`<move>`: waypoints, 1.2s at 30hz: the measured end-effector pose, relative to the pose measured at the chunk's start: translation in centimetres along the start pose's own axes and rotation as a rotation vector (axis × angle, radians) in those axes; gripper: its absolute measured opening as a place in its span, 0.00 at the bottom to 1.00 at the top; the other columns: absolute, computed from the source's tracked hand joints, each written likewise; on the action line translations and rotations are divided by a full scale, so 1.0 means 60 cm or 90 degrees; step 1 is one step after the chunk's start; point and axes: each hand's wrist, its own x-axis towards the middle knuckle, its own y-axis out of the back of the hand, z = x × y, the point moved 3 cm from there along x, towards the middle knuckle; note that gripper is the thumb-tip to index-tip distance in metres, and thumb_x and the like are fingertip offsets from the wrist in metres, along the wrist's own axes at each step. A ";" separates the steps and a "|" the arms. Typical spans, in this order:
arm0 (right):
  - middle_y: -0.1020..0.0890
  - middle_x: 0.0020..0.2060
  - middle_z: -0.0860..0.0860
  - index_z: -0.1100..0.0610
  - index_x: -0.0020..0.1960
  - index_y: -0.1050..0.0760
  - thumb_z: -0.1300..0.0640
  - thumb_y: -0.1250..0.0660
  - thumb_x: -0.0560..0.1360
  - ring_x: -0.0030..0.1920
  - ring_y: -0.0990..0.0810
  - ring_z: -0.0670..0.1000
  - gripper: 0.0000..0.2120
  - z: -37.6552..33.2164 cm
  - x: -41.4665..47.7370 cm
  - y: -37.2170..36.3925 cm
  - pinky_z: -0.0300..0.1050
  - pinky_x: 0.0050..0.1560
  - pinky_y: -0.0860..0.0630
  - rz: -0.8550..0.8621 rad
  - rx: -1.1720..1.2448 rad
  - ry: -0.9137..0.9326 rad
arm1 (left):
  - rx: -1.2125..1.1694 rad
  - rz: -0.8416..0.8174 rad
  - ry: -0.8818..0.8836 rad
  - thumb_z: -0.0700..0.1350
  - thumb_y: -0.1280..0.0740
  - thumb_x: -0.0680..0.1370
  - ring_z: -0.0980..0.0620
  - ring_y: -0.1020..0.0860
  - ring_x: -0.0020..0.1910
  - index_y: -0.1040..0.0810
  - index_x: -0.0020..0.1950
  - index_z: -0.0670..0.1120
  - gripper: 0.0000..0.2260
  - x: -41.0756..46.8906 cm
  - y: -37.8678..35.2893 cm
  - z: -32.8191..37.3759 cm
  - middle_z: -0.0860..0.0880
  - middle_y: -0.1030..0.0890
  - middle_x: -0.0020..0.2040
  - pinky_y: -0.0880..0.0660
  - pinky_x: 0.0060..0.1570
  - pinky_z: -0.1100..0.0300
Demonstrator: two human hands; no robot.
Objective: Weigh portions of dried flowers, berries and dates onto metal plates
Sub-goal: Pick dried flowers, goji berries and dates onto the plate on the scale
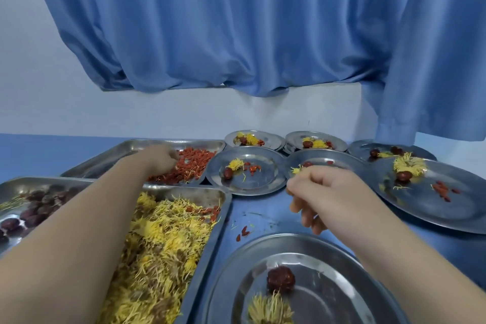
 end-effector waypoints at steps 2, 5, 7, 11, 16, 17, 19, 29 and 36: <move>0.18 0.30 0.49 0.55 0.37 0.21 0.52 0.35 0.74 0.27 0.24 0.45 0.10 0.004 0.004 0.005 0.41 0.30 0.26 0.007 0.000 -0.005 | 0.045 -0.040 0.023 0.40 0.43 0.81 0.45 0.31 0.71 0.29 0.73 0.48 0.19 0.015 -0.019 -0.008 0.44 0.31 0.74 0.36 0.70 0.51; 0.18 0.29 0.49 0.56 0.36 0.21 0.54 0.35 0.74 0.27 0.24 0.45 0.10 0.007 0.006 0.014 0.41 0.29 0.27 0.030 0.013 -0.013 | 0.080 -0.107 0.043 0.39 0.44 0.81 0.43 0.36 0.74 0.34 0.76 0.51 0.23 0.025 -0.040 -0.015 0.45 0.36 0.77 0.41 0.74 0.46; 0.18 0.29 0.49 0.55 0.36 0.21 0.54 0.35 0.74 0.26 0.24 0.45 0.10 0.005 0.007 0.016 0.41 0.28 0.27 0.033 0.015 -0.012 | 0.085 -0.141 0.038 0.39 0.41 0.80 0.43 0.34 0.73 0.30 0.74 0.52 0.22 0.026 -0.050 -0.015 0.46 0.33 0.75 0.41 0.74 0.45; 0.19 0.28 0.48 0.56 0.36 0.21 0.54 0.34 0.73 0.26 0.24 0.44 0.10 0.007 0.005 0.010 0.39 0.28 0.27 0.024 0.001 -0.016 | 0.037 -0.100 0.026 0.38 0.34 0.77 0.45 0.27 0.65 0.23 0.66 0.50 0.18 0.025 -0.050 -0.008 0.47 0.24 0.67 0.33 0.69 0.45; 0.20 0.27 0.48 0.57 0.35 0.21 0.54 0.34 0.73 0.26 0.25 0.44 0.10 0.008 0.005 0.003 0.39 0.28 0.27 0.021 0.003 -0.021 | 0.023 -0.077 0.021 0.35 0.33 0.76 0.51 0.23 0.50 0.19 0.49 0.51 0.10 0.022 -0.045 -0.005 0.48 0.21 0.57 0.24 0.48 0.59; 0.20 0.26 0.48 0.57 0.35 0.21 0.54 0.34 0.73 0.26 0.25 0.44 0.10 0.008 0.005 0.003 0.39 0.27 0.27 0.022 0.004 -0.023 | 0.043 -0.072 0.019 0.34 0.35 0.76 0.51 0.24 0.50 0.19 0.47 0.51 0.11 0.022 -0.043 -0.002 0.48 0.22 0.56 0.25 0.51 0.58; 0.20 0.26 0.48 0.57 0.35 0.22 0.54 0.34 0.73 0.26 0.25 0.44 0.10 0.008 0.006 0.004 0.40 0.27 0.27 0.024 0.001 -0.023 | 0.078 -0.066 0.020 0.32 0.38 0.76 0.49 0.26 0.50 0.18 0.48 0.49 0.14 0.017 -0.039 0.004 0.47 0.23 0.54 0.27 0.55 0.55; 0.19 0.28 0.49 0.58 0.36 0.21 0.54 0.34 0.74 0.26 0.24 0.44 0.11 0.007 0.006 0.011 0.40 0.28 0.26 0.036 -0.024 0.003 | 0.096 -0.062 0.009 0.32 0.38 0.75 0.54 0.27 0.43 0.20 0.51 0.47 0.13 0.016 -0.037 0.008 0.50 0.24 0.48 0.30 0.46 0.58; 0.19 0.28 0.49 0.58 0.36 0.22 0.54 0.35 0.74 0.26 0.25 0.45 0.10 0.004 0.007 0.019 0.41 0.29 0.27 0.042 -0.013 0.014 | -0.068 -0.065 0.031 0.32 0.37 0.75 0.49 0.21 0.36 0.22 0.47 0.46 0.10 0.029 -0.011 -0.006 0.44 0.20 0.43 0.27 0.27 0.62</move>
